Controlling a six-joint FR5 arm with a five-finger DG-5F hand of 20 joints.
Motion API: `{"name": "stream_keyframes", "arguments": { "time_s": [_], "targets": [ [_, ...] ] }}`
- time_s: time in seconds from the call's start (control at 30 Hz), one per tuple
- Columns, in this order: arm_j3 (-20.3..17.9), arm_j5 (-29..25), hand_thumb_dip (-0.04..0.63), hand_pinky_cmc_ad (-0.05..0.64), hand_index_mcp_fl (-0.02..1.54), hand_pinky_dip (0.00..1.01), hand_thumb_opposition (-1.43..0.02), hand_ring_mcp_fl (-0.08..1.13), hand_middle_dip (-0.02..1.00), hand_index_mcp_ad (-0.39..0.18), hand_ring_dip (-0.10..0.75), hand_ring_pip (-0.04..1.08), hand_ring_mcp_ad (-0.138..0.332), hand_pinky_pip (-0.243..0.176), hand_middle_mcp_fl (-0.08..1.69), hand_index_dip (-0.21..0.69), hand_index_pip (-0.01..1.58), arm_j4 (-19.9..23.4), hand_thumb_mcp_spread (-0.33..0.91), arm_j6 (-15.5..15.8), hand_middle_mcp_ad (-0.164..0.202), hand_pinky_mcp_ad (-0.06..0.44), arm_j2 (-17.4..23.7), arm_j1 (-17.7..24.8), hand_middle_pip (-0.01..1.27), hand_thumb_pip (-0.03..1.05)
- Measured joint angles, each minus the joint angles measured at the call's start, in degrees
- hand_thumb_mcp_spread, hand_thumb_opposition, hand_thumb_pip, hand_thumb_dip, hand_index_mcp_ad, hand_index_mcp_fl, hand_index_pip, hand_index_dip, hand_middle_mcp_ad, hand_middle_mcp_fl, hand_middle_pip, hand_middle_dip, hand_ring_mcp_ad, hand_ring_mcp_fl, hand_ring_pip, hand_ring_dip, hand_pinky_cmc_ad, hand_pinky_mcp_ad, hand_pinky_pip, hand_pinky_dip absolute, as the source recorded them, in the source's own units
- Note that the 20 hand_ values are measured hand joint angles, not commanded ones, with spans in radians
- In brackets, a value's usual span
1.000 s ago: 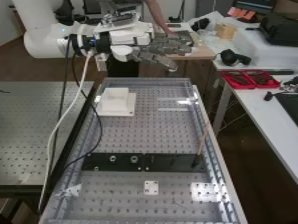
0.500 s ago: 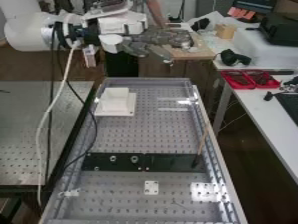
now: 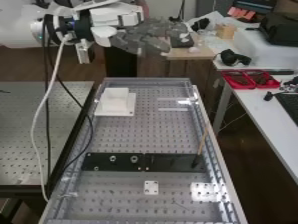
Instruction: Grab the paper clip and place it in the clear container
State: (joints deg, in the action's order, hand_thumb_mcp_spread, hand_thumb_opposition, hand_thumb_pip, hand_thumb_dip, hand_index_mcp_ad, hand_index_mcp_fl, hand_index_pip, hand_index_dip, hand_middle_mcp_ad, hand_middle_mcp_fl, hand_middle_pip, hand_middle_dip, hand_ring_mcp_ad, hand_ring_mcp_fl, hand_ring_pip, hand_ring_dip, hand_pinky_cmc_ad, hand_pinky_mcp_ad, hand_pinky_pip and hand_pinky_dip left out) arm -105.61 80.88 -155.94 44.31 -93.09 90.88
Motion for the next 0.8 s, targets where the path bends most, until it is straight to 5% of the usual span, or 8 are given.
{"name": "stream_keyframes", "arguments": {
  "time_s": [0.8],
  "targets": [
    [1.47, 5.05, 0.157, 0.283, 0.17, 0.35, -0.79, -0.03, 0.19, -0.129, 0.059, 0.08, 0.14, -0.063, 0.14, -0.077, 0.15, -0.08, 0.17, -0.38, 0.035, 0.265, -1.01, -2.41, 0.16, 0.57]
  ]
}}
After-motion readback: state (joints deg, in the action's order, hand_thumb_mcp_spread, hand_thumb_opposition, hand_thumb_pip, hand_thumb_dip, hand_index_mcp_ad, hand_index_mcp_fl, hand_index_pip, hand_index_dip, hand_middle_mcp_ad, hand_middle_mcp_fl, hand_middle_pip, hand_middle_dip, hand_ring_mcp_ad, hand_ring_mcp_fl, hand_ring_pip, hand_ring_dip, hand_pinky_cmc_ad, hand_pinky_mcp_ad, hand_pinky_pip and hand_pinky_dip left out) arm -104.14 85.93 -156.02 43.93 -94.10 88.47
